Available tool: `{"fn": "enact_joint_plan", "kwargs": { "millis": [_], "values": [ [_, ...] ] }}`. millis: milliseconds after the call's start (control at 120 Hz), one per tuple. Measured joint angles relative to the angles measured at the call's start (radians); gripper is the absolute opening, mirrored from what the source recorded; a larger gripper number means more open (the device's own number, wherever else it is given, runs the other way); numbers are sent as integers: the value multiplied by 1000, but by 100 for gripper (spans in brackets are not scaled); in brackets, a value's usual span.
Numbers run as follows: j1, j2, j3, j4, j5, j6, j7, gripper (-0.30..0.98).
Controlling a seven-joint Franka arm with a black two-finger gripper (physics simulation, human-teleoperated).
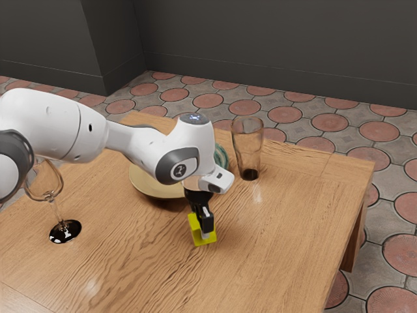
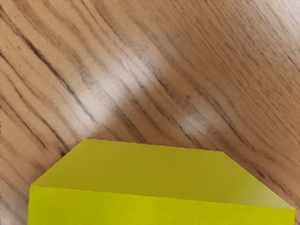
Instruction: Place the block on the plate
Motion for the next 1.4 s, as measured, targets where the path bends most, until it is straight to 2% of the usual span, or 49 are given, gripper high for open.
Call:
{"fn": "enact_joint_plan", "kwargs": {
  "millis": [200, 325, 600, 942, 1400],
  "values": [
    [-9, -11, 1, 0, 3, 4, -6, 45],
    [-12, -43, 1, -1, 3, 0, -10, 41],
    [6, -115, 0, -3, 7, -24, -20, 39],
    [108, -119, -4, 70, 89, -60, -21, 40],
    [264, 91, -25, 351, 113, -179, 45, 40]
  ]
}}
